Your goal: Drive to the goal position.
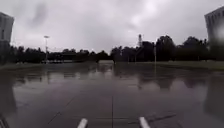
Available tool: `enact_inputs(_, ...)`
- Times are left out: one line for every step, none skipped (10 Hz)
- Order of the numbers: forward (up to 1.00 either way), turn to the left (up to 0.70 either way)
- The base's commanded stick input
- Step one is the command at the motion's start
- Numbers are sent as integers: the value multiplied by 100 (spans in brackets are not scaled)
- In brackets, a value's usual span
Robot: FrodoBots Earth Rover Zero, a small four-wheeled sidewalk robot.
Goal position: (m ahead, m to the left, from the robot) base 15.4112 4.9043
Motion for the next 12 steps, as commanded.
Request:
enact_inputs(100,2)
enact_inputs(100,2)
enact_inputs(100,2)
enact_inputs(100,2)
enact_inputs(100,2)
enact_inputs(100,2)
enact_inputs(100,2)
enact_inputs(100,3)
enact_inputs(100,2)
enact_inputs(100,2)
enact_inputs(100,2)
enact_inputs(100,2)
